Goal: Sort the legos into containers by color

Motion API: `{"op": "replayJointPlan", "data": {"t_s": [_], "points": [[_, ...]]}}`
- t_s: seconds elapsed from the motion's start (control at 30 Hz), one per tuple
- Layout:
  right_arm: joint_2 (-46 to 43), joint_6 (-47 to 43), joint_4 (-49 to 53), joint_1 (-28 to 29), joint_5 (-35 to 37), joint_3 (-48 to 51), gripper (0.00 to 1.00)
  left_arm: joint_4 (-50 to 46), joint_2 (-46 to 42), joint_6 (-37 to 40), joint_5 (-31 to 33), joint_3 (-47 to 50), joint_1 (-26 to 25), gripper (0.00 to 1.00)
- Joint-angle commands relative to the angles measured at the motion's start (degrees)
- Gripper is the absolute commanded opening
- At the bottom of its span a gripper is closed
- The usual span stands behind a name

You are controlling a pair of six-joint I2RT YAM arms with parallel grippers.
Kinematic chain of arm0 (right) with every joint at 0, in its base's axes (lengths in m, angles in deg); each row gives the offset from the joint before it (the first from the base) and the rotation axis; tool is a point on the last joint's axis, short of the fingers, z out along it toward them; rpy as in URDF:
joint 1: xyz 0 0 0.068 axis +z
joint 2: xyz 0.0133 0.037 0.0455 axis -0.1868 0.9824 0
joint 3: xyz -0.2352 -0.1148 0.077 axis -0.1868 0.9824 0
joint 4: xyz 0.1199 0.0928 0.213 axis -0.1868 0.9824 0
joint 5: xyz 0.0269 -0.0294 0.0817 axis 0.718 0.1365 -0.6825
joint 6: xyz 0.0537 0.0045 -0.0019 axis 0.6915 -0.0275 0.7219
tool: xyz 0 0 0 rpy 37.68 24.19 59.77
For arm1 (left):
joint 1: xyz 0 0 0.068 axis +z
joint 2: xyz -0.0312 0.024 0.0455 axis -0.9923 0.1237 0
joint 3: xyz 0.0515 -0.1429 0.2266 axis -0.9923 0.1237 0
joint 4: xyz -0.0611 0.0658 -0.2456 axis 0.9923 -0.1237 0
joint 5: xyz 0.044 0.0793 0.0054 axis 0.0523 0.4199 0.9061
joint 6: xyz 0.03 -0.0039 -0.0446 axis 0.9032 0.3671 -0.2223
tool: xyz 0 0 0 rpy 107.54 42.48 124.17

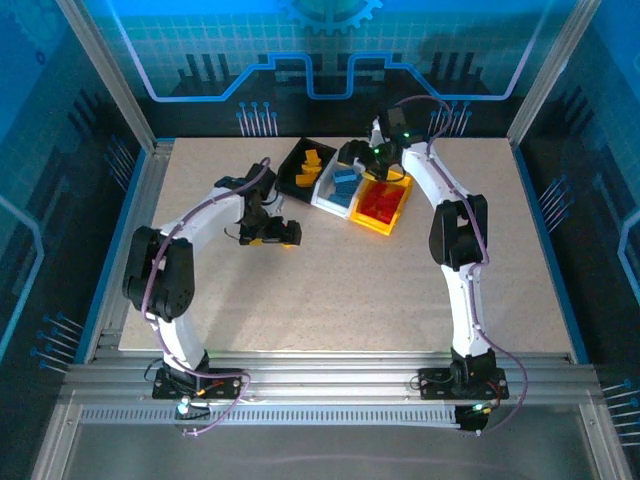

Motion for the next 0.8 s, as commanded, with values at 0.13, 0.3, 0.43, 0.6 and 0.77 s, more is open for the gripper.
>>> {"op": "replayJointPlan", "data": {"t_s": [0.13, 0.3, 0.43, 0.6, 0.77], "points": [[-14.58, -0.48, -2.03, -0.15, -1.46, 15.64, 0.88, 0.41, 4.10, 2.97, 2.74, -1.80, -1.15, 0.92], [-23.91, -0.12, -4.99, 0.78, -1.92, 28.51, 0.87, 1.83, 7.39, 3.57, 4.15, -3.44, -1.31, 0.88], [-29.55, -0.61, -5.09, 1.46, -1.77, 35.60, 0.85, 2.06, 11.13, 4.55, 4.99, -6.12, -1.36, 0.85], [-33.83, -0.62, -5.05, 1.73, -1.52, 40.44, 0.82, 1.74, 14.78, 6.53, 5.94, -9.97, -1.31, 0.81], [-35.95, -0.87, -3.95, 1.78, -0.65, 41.71, 0.79, 1.09, 17.12, 7.38, 5.89, -12.18, -1.38, 0.73]]}}
